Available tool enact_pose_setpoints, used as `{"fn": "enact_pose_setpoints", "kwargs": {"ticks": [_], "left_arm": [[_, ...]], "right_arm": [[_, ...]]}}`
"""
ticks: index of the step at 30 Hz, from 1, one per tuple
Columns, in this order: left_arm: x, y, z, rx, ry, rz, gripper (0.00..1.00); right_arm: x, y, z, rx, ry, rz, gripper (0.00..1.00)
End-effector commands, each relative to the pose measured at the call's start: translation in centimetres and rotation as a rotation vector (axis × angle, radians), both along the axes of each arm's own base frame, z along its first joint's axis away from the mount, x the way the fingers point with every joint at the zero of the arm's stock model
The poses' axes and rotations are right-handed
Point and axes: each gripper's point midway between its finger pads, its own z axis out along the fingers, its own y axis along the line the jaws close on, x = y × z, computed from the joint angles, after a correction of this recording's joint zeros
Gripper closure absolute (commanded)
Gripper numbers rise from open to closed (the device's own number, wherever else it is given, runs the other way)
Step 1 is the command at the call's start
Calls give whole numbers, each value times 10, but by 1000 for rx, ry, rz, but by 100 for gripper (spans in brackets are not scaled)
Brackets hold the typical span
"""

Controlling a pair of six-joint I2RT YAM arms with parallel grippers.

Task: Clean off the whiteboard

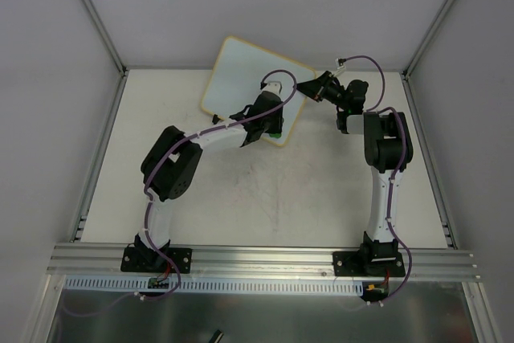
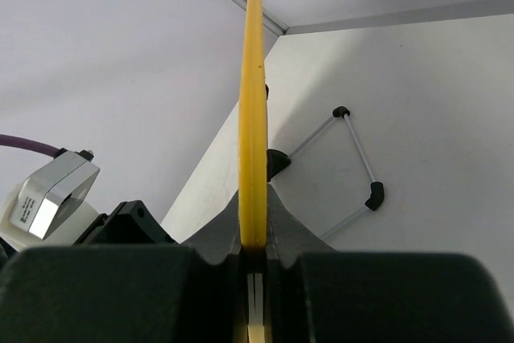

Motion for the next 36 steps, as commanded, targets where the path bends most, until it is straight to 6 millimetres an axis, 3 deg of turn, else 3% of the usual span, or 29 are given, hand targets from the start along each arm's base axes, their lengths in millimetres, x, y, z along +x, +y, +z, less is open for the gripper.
{"fn": "enact_pose_setpoints", "kwargs": {"ticks": [1,11,17,21,25,30,33,36], "left_arm": [[-24,-6,-53,74,90,-76,100],[-21,2,-58,62,106,-35,100],[-14,37,-73,15,179,68,100],[-6,58,-64,57,134,99,100],[-5,67,-66,27,174,79,100],[-2,96,-71,-29,244,143,100],[2,107,-71,-8,248,175,100],[4,134,-80,88,303,257,100]], "right_arm": [[-25,14,68,58,-240,98,100],[-25,13,69,60,-241,95,100],[-26,13,71,62,-243,96,100],[-26,12,72,63,-247,95,100],[-26,12,72,63,-245,95,100],[-26,12,73,65,-247,94,100],[-26,12,74,66,-249,93,100],[-26,12,73,66,-247,93,100]]}}
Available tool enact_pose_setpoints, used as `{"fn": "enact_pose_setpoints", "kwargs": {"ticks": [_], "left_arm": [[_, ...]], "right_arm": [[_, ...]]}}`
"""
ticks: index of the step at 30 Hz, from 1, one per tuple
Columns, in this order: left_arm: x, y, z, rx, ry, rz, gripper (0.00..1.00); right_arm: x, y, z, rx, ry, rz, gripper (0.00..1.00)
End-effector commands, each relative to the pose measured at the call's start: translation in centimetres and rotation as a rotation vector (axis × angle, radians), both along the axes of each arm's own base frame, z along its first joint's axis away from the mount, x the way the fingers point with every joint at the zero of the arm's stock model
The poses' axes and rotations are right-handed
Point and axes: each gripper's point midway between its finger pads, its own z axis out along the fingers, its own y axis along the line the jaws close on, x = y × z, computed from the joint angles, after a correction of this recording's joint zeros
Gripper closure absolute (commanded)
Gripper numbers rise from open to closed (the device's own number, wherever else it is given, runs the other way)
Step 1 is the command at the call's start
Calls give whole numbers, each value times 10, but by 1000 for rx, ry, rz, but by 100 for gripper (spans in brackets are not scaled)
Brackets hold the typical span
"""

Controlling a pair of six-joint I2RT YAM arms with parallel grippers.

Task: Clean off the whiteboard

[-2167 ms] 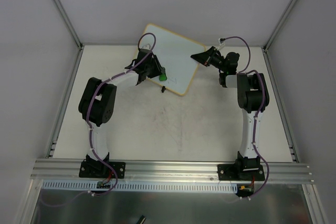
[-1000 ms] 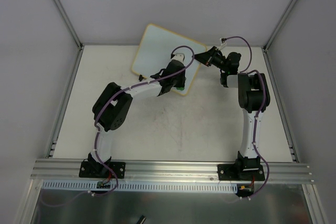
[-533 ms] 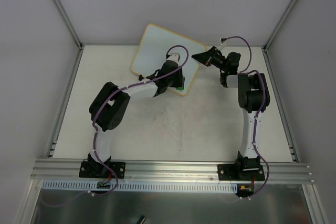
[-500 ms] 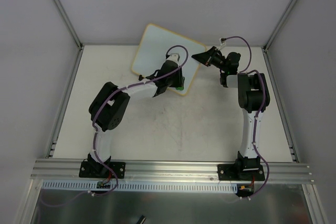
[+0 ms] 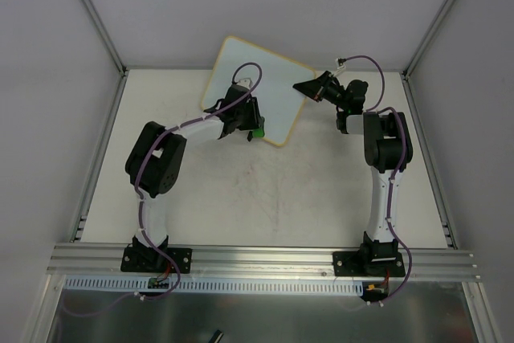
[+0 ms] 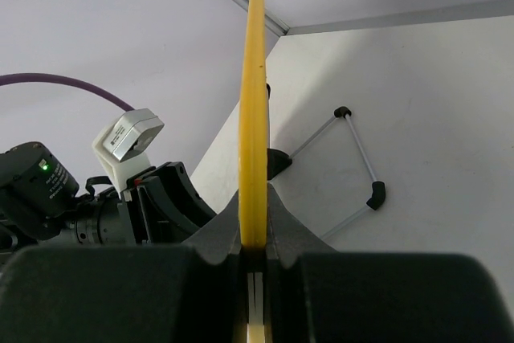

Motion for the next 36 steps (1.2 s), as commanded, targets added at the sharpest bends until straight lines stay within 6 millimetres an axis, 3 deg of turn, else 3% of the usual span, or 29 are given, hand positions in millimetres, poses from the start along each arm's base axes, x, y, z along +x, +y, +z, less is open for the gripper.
{"fn": "enact_pose_setpoints", "kwargs": {"ticks": [1,12,18,25,31,36], "left_arm": [[-8,71,-63,243,190,161,100],[1,106,-67,185,280,322,100],[13,100,-47,110,255,377,100],[41,112,-16,27,192,539,100],[59,135,-13,-72,216,648,100],[71,127,-7,-161,225,590,100]], "right_arm": [[-26,12,72,65,-241,94,100],[-26,12,70,67,-238,94,100],[-26,12,70,67,-240,94,100],[-27,12,71,69,-240,95,100],[-27,13,72,72,-242,96,100],[-27,13,73,72,-244,96,100]]}}
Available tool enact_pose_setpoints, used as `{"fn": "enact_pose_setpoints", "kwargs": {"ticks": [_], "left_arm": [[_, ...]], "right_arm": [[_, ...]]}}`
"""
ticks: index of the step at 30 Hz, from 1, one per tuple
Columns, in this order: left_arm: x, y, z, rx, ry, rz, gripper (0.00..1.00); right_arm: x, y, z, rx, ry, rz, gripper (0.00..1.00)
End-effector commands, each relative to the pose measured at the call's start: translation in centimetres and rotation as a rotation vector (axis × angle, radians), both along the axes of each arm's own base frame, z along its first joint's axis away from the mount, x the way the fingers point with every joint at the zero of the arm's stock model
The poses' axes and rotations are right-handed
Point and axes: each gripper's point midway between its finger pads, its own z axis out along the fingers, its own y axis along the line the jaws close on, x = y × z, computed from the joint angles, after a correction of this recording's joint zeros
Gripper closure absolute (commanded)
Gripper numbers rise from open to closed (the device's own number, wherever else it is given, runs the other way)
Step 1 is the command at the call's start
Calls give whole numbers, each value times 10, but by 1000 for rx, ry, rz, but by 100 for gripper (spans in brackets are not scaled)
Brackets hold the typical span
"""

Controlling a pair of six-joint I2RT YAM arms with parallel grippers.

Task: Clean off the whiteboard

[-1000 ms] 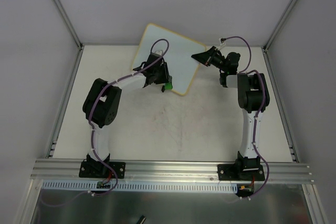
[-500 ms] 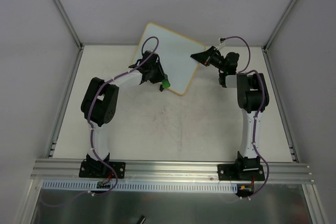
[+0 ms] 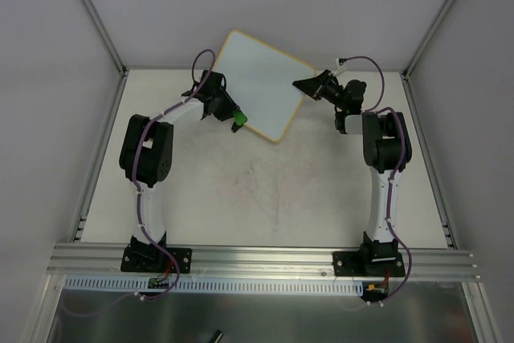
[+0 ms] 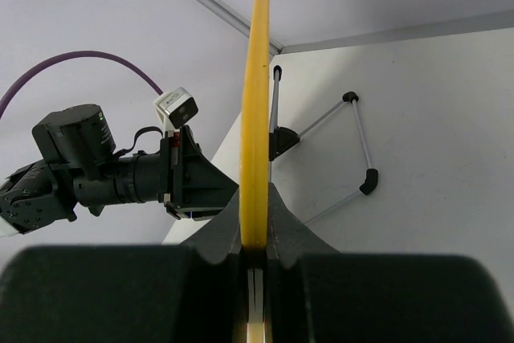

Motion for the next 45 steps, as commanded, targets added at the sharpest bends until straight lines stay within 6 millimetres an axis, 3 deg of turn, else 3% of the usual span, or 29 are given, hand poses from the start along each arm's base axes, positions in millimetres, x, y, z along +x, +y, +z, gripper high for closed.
{"fn": "enact_pose_setpoints", "kwargs": {"ticks": [1,3,6,15,20,23,26,31,33,35,36,45], "left_arm": [[24,38,-6,50,-31,93,100],[20,33,-5,27,-39,73,100],[18,14,11,-30,-85,12,100],[3,-63,86,-150,-224,-227,100],[1,-74,116,-204,-267,-276,100],[0,-65,128,-187,-298,-258,100],[1,-43,128,-199,-282,-221,100],[-1,1,115,-181,-256,-173,100],[-5,24,102,-109,-241,-125,100],[-10,38,101,-51,-242,-93,100],[-14,47,89,-7,-225,-73,100],[-9,44,48,109,-238,-212,100]], "right_arm": [[-35,13,69,41,-264,150,100],[-35,12,70,41,-265,148,100],[-35,14,69,39,-267,154,100],[-35,16,71,41,-270,152,100],[-36,16,73,41,-277,148,100],[-35,17,73,42,-277,145,100],[-36,18,75,37,-288,142,100],[-35,20,73,13,-288,130,100],[-35,20,74,12,-291,129,100],[-35,20,74,13,-291,128,100],[-35,20,75,14,-292,127,100],[-35,20,75,14,-292,128,100]]}}
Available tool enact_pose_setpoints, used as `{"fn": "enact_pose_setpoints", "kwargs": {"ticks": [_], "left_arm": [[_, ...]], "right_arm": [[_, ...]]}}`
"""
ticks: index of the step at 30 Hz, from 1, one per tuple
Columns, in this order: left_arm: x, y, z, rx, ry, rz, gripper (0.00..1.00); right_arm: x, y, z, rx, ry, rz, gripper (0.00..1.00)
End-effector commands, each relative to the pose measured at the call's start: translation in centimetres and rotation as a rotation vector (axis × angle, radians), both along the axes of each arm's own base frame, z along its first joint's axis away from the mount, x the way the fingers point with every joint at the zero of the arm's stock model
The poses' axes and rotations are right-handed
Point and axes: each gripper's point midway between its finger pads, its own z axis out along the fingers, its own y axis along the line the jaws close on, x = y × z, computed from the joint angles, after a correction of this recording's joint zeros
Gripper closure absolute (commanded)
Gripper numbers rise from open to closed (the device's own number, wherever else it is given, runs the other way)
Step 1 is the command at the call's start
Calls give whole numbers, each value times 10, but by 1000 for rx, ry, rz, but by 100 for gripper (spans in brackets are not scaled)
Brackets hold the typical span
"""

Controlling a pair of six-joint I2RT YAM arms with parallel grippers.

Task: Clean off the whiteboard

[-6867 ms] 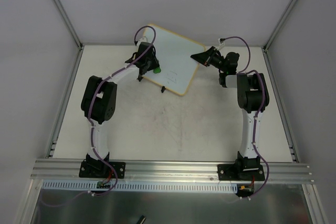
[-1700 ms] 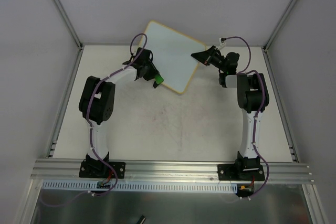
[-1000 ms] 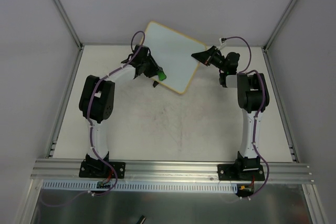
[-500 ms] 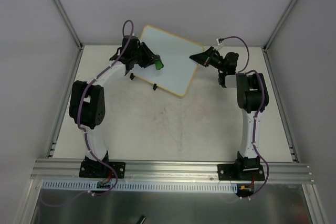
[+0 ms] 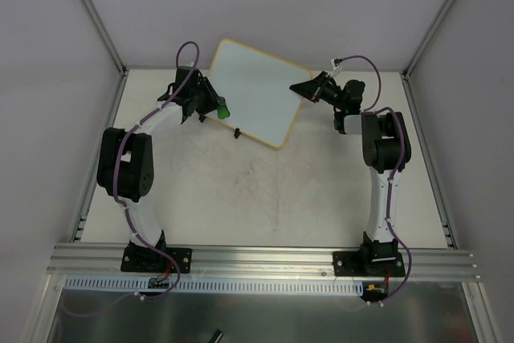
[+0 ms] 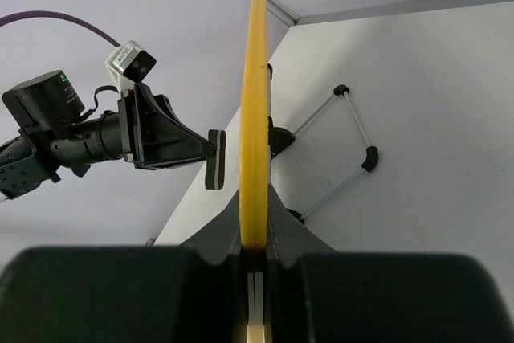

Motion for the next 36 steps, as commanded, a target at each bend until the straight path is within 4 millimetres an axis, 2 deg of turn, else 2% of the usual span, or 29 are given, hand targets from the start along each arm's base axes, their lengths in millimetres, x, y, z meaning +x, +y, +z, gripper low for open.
{"fn": "enact_pose_setpoints", "kwargs": {"ticks": [1,4,6,13,22,32,36], "left_arm": [[5,2,-18,93,-35,-54,100],[10,11,-33,150,-22,-34,100],[18,10,-31,159,-50,-43,100],[24,8,-48,163,-27,-48,100],[37,27,-48,210,-59,83,100],[52,39,-27,215,-160,186,100],[63,46,10,224,-243,223,100]], "right_arm": [[-20,10,79,45,-295,44,100],[-21,11,78,44,-294,47,100],[-21,11,78,44,-294,47,100],[-21,10,77,44,-291,47,100],[-22,11,77,45,-290,51,100],[-22,11,77,45,-291,50,100],[-22,10,76,44,-290,52,100]]}}
